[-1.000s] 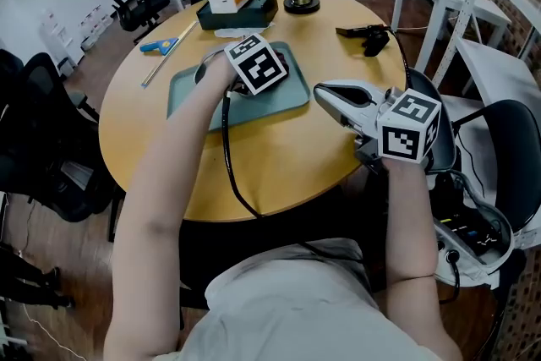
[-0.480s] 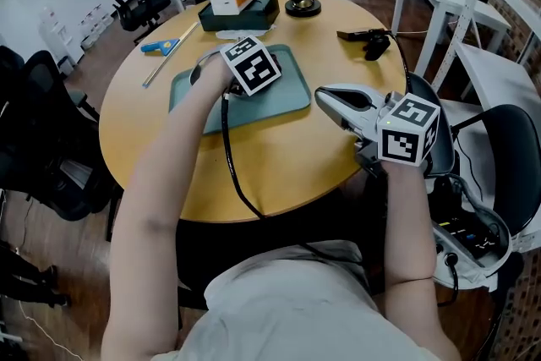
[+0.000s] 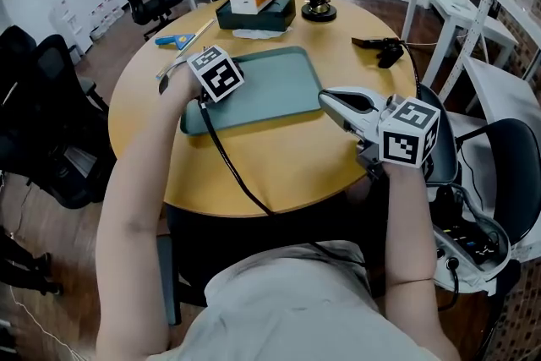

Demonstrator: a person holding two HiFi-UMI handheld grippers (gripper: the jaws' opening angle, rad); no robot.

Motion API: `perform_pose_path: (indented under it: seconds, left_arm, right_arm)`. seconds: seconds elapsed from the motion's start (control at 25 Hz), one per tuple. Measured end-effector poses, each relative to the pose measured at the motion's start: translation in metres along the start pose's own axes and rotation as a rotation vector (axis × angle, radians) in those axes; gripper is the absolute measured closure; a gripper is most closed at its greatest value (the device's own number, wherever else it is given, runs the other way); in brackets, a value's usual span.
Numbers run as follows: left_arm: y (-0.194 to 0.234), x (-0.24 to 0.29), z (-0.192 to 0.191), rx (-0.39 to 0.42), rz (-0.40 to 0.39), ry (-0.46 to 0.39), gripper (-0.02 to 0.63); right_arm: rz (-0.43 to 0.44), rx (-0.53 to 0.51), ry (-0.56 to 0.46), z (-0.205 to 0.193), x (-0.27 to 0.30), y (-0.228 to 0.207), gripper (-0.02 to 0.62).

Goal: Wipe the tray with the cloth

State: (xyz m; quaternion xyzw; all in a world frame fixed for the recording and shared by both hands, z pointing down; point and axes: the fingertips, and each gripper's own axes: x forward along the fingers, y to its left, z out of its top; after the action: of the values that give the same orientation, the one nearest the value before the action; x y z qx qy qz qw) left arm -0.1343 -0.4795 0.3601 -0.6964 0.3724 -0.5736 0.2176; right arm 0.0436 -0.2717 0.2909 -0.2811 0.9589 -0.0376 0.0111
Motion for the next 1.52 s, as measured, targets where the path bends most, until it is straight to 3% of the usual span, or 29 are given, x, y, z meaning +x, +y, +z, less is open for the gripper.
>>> perform_pose_path:
  seconds: [0.32,0.64,0.84,1.52]
  left_arm:
    - [0.021,-0.003,-0.053,-0.035,0.123,0.096,0.234]
    - [0.028,0.007,-0.057,-0.036,0.187,0.059,0.235]
    - [0.023,0.012,-0.036,-0.014,0.159,0.017,0.235]
    - [-0.006,0.032,0.092,0.070,0.072,-0.103,0.235]
  right_arm:
    - [0.011,-0.003,0.007,-0.001,0.006,0.003,0.594]
    - [0.015,0.001,0.018,-0.006,0.006,0.002,0.594]
    - [0.001,0.013,0.014,-0.007,0.002,-0.006,0.594]
    - [-0.025,0.021,-0.008,-0.004,-0.011,-0.019,0.594]
